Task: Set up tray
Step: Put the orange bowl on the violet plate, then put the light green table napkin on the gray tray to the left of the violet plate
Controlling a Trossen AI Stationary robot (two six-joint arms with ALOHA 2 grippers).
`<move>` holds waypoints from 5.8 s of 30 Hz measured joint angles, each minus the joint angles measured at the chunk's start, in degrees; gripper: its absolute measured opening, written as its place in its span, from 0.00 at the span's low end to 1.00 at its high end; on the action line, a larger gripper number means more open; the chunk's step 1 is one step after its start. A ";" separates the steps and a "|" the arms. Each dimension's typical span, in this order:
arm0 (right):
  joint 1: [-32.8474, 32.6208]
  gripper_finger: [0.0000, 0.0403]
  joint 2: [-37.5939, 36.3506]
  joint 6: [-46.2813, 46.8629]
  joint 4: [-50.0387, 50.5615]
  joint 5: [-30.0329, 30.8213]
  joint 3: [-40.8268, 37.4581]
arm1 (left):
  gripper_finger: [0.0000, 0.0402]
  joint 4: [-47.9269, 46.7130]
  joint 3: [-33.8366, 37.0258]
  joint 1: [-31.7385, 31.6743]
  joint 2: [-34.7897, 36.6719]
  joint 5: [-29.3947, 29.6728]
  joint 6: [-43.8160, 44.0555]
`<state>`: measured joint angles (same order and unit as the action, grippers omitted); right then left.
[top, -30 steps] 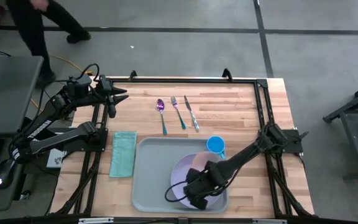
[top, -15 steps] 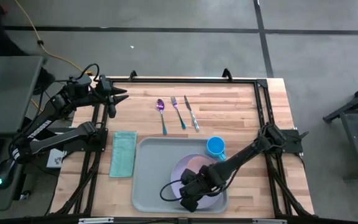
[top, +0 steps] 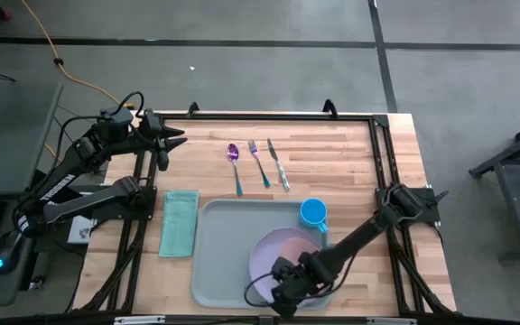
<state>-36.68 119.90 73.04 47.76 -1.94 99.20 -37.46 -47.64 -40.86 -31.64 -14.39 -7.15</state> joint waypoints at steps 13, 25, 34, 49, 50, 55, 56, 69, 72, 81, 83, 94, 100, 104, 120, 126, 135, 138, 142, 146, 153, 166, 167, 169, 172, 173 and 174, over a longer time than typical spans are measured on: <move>-2.38 0.00 0.01 0.19 0.12 -1.55 -0.02 | 0.36 -0.01 0.00 0.00 0.00 0.00 1.06; -1.96 0.10 0.36 -3.81 0.27 -2.02 -0.18 | 0.36 -0.01 0.00 0.00 0.01 0.00 1.17; -0.23 0.27 0.39 -7.17 0.09 -1.66 -0.20 | 0.36 -0.01 0.00 0.01 0.01 0.00 1.13; 0.26 0.33 -7.18 -11.30 -1.10 7.16 -0.11 | 0.36 -0.05 0.00 0.00 0.02 0.00 1.02; 0.26 0.33 -8.36 -11.88 -1.35 9.08 -0.11 | 0.36 -0.10 0.00 0.00 0.00 0.00 1.02; 0.59 0.33 -14.29 -15.40 -2.52 18.61 -0.09 | 0.36 -2.63 -0.02 0.00 0.02 0.00 1.19; 0.69 0.33 -15.50 -15.87 -2.48 20.13 -0.09 | 0.36 -4.27 -0.02 0.00 0.02 0.00 1.56; 0.65 0.33 -30.22 -18.51 10.60 36.94 -0.04 | 0.36 -30.01 -0.02 0.00 -0.19 -8.61 9.85; 0.65 0.33 -32.43 -15.84 16.39 39.14 -0.04 | 0.36 -35.43 -0.02 0.00 -0.39 -8.69 10.60; 0.65 0.33 -33.97 -13.07 23.46 39.34 -0.04 | 0.36 -42.67 -0.02 0.02 -1.04 -8.28 4.98; 0.65 0.33 -33.97 -13.05 24.05 39.06 -0.04 | 0.37 -42.82 -0.02 0.02 -1.35 -8.42 4.33; 0.63 0.32 -33.97 -11.48 27.42 38.43 -0.04 | 0.43 -45.48 3.77 0.02 -2.25 -12.34 1.57; 0.63 0.32 -33.97 -11.50 28.50 38.48 -0.04 | 0.46 -41.89 4.83 0.02 -5.10 -13.66 1.37; 0.63 0.32 -33.97 -11.50 28.75 38.44 -0.04 | 0.47 -39.65 4.83 0.02 -10.14 -13.35 -0.86; -3.68 0.33 -33.97 -7.01 29.20 37.93 -0.04 | 0.47 -40.18 -1.72 0.00 -41.31 -8.28 -29.33; -5.01 0.33 -33.95 -5.35 29.19 38.04 -0.04 | 0.52 -43.60 -4.52 -0.02 -48.09 -7.94 -39.65; -5.10 0.33 -33.94 -4.63 29.21 38.56 -0.04 | 0.58 -39.99 -4.52 -0.04 -54.57 -7.42 -46.62; -4.95 0.33 -33.94 -4.48 29.21 38.56 -0.04 | 0.60 -36.90 -4.52 -0.07 -56.65 -7.33 -47.09; -4.95 0.33 -33.94 -3.79 29.19 38.50 -0.04 | 0.62 -33.96 -4.52 -0.07 -59.78 -7.13 -47.10; -4.95 0.33 -33.94 -3.36 29.19 38.25 -0.04 | 0.62 -32.70 -4.52 -0.07 -62.08 -7.24 -48.06; -4.95 0.33 -33.94 -2.13 29.17 38.20 -0.04 | 0.62 -25.42 -4.50 -0.04 -64.54 -5.95 -46.45; -4.95 0.33 -33.94 -1.25 28.25 37.32 -0.04 | 0.62 -17.08 0.56 -0.17 -64.68 -6.43 -42.41; -4.95 0.32 -33.92 -1.25 28.27 37.32 -0.04 | 0.62 -16.72 0.85 -0.16 -64.64 -6.45 -42.26; -4.95 0.33 -33.92 -1.29 28.27 37.32 -0.04 | 0.62 -16.71 0.84 -0.15 -64.69 -7.70 -42.07; -4.95 0.33 -33.92 -1.32 28.27 37.51 -0.04 | 0.62 -17.67 0.25 -0.17 -64.85 -9.39 -42.24; -4.95 0.33 -33.92 -1.32 28.27 37.50 -0.04 | 0.62 -18.28 -0.07 -0.17 -64.89 -9.68 -42.66; -4.95 0.33 -33.92 -1.31 28.27 37.48 -0.04 | 0.62 -19.26 -0.30 -0.19 -65.03 -10.84 -43.40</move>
<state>-41.63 85.97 71.72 76.03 35.53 99.15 -56.72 -47.94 -41.05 -96.66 -25.24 -50.55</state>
